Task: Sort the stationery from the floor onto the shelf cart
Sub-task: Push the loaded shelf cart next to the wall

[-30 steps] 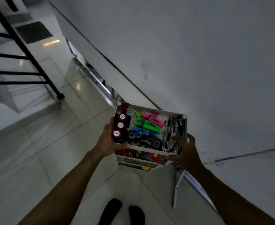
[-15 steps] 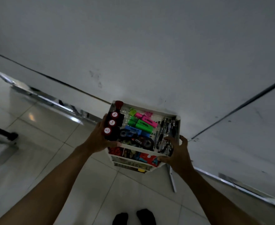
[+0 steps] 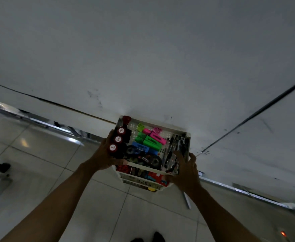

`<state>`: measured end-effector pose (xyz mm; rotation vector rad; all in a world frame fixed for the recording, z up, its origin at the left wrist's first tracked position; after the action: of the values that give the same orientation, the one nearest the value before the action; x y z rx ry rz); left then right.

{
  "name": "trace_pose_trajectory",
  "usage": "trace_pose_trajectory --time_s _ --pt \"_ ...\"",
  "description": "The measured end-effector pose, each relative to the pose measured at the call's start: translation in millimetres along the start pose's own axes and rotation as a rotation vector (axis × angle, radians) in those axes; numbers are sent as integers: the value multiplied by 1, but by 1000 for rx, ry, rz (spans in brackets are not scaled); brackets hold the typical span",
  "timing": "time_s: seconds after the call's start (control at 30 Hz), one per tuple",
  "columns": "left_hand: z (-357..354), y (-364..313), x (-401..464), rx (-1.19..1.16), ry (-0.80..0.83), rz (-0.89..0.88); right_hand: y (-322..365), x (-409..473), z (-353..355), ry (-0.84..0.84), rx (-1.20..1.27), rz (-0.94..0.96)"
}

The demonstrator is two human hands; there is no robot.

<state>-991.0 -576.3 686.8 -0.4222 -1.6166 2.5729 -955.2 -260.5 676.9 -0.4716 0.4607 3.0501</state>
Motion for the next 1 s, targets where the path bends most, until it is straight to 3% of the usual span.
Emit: trace_pose_trajectory --time_s 0.17,0.27,0.37,0.57,0.73,1.0 --pt "6 2 -4 280 112 168 13 17 28 133 -240 16" --pt "18 5 -5 199 123 240 39 39 50 68 -220 81" --pt "37 7 -11 59 48 315 81 64 66 -6 -19 206" --pt "59 -41 17 29 -262 104 168 102 66 76 269 242" --pt "49 -54 44 106 -94 88 202 131 50 54 348 167" --pt "49 -48 53 151 -44 57 214 148 33 31 231 118"
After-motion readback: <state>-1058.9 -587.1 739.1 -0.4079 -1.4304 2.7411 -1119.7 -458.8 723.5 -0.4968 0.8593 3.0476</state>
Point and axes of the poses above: each hand's wrist, its own x-axis towards the middle knuckle, its own z-axis out of the back of the hand, y = z × x, the point moved 6 cm from there along x, towards the middle knuckle, and after that the axes turned 11 degrees about -x, right-handed, at the moved point
